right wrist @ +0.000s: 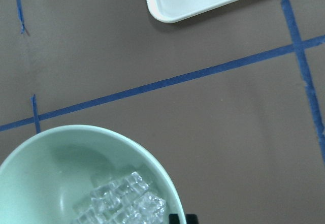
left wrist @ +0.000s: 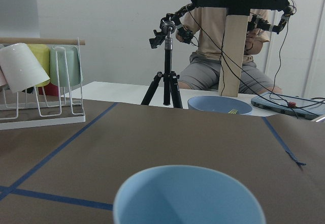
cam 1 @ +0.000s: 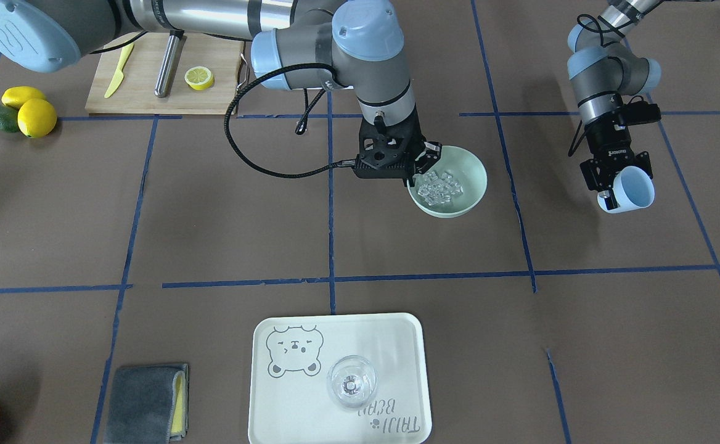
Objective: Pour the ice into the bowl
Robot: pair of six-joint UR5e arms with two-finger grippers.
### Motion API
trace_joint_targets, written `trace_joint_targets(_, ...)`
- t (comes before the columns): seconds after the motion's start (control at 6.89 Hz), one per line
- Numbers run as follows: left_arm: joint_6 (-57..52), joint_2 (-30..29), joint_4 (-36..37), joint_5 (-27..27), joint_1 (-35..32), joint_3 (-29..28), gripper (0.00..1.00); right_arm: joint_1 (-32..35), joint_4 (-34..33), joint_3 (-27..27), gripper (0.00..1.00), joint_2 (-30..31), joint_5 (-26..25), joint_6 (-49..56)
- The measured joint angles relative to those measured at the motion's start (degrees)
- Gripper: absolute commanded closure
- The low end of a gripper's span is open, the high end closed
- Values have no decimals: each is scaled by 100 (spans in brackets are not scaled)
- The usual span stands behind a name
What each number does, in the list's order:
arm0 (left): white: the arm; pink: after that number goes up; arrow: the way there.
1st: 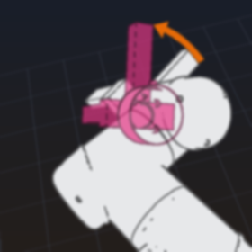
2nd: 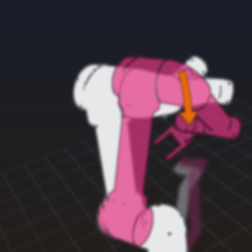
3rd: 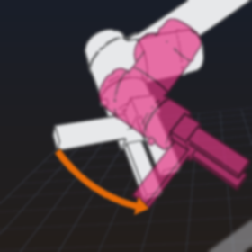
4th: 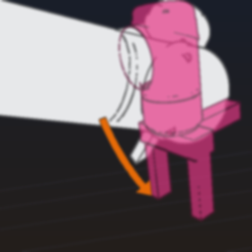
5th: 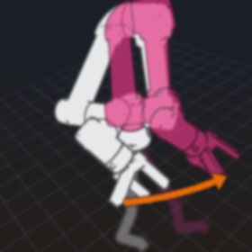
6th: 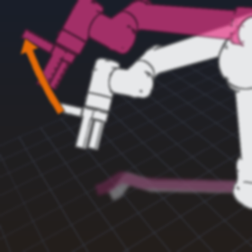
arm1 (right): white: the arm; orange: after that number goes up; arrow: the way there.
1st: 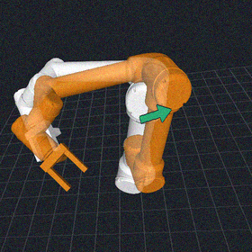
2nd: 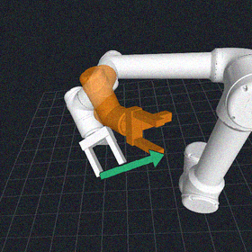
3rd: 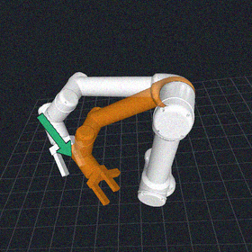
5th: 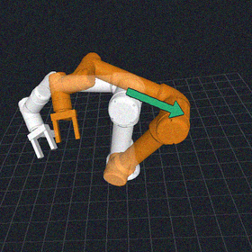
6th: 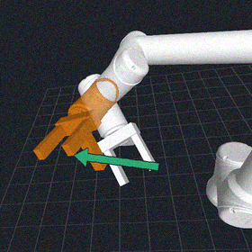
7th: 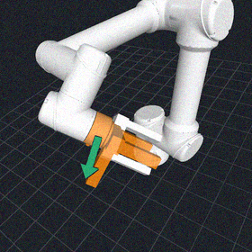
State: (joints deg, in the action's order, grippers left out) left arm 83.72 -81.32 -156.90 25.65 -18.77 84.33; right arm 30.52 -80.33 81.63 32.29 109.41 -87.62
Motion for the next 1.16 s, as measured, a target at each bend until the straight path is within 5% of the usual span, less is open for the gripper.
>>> trace_joint_targets(0.29, 17, -13, 21, -125, 16, -132, 100, 285, -239, 1058, 100, 956, 208, 280)
trace_joint_targets(0.58, 5, -15, 21, -119, 32, -146, 64, 575, -275, 1876, 100, 1899, 438, 593)
trace_joint_targets(0.73, 1, -16, 23, -103, 44, -150, 56, 653, -275, 2125, 100, 2211, 471, 776)
trace_joint_targets(0.87, 8, -16, 21, -90, 61, -158, 33, 713, -274, 2323, 100, 2456, 486, 949)
trace_joint_targets(1.16, 33, -16, 19, -91, 94, -265, 6, 824, -273, 2562, 100, 2773, 594, 1137)
